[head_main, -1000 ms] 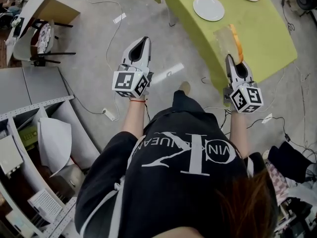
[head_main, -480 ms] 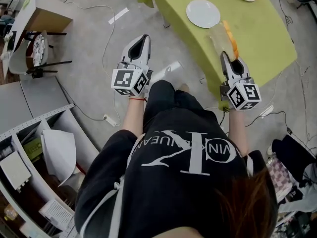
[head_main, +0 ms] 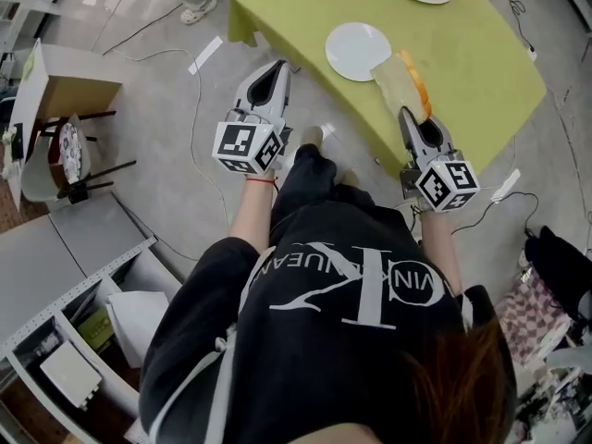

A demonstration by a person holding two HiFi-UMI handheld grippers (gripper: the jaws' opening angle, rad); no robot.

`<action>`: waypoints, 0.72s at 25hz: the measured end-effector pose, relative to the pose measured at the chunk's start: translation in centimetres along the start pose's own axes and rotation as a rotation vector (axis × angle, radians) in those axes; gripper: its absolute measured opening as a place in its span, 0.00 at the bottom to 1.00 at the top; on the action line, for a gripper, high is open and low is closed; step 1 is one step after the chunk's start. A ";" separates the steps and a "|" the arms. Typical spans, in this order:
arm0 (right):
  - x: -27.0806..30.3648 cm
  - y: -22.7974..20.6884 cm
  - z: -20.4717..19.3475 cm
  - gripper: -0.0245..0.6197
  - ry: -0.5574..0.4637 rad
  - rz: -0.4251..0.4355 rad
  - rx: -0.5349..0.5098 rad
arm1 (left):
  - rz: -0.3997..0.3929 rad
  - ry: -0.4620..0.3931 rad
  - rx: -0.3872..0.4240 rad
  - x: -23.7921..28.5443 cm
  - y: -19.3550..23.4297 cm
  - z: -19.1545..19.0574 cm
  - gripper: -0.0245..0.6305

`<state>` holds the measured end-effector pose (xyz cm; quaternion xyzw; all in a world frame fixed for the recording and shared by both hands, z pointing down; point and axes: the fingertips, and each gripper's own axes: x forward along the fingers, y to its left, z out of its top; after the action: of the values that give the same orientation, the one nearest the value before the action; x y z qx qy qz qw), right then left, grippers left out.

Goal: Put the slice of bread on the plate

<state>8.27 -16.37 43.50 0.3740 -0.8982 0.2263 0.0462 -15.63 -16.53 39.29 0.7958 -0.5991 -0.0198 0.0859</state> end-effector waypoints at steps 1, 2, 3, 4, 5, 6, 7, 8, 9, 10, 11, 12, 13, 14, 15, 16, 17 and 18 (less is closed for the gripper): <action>0.6 -0.2 0.3 0.19 -0.004 -0.003 0.010 | -0.016 0.003 0.002 1.0 0.2 0.2 0.05; 1.1 -0.3 0.6 0.19 -0.006 -0.005 0.018 | -0.032 0.007 0.004 1.9 0.4 0.4 0.05; 1.7 -0.4 0.9 0.19 -0.007 -0.008 0.027 | -0.047 0.011 0.006 2.6 0.6 0.6 0.05; 2.2 -0.3 1.1 0.19 -0.007 -0.012 0.037 | -0.063 0.016 0.011 3.2 0.7 0.8 0.05; 2.7 -0.3 1.2 0.19 -0.005 -0.015 0.047 | -0.078 0.022 0.018 3.7 0.9 0.9 0.05; 3.3 -0.1 1.2 0.19 -0.002 -0.017 0.056 | -0.091 0.028 0.023 4.2 1.1 1.0 0.05; 3.8 0.0 1.2 0.19 0.003 -0.017 0.063 | -0.100 0.033 0.025 4.7 1.4 1.0 0.05; 4.4 0.1 1.1 0.19 0.009 -0.016 0.068 | -0.107 0.038 0.022 5.2 1.7 1.0 0.05; 5.0 0.2 1.0 0.19 0.015 -0.013 0.072 | -0.113 0.042 0.016 5.6 2.1 0.9 0.05; 5.5 0.3 0.8 0.19 0.022 -0.010 0.079 | -0.118 0.047 0.012 6.0 2.4 0.7 0.05; 6.0 0.4 0.6 0.19 0.029 -0.007 0.089 | -0.124 0.054 0.009 6.4 2.7 0.5 0.05; 6.5 0.5 0.4 0.19 0.034 -0.005 0.101 | -0.130 0.060 0.009 6.8 2.9 0.4 0.05; 7.1 0.6 0.2 0.19 0.037 -0.002 0.114 | -0.137 0.064 0.008 7.1 3.2 0.3 0.05; 7.7 0.7 0.1 0.19 0.039 0.001 0.126 | -0.143 0.068 0.007 7.4 3.6 0.2 0.05; 8.4 0.8 0.0 0.19 0.040 0.004 0.138 | -0.150 0.072 0.006 7.7 4.1 0.1 0.05; 9.1 1.0 -0.1 0.19 0.040 0.005 0.151 | -0.157 0.076 0.005 8.0 4.6 0.0 0.05; 9.8 1.2 -0.2 0.19 0.039 0.005 0.165 | -0.164 0.081 0.004 8.2 5.1 -0.1 0.05; 10.5 1.4 -0.2 0.19 0.038 0.005 0.183 | -0.171 0.086 0.002 8.5 5.6 -0.1 0.05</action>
<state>-0.21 -22.24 45.84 0.3702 -0.8736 0.3147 0.0283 -18.56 -26.10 40.94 0.8443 -0.5246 0.0077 0.1089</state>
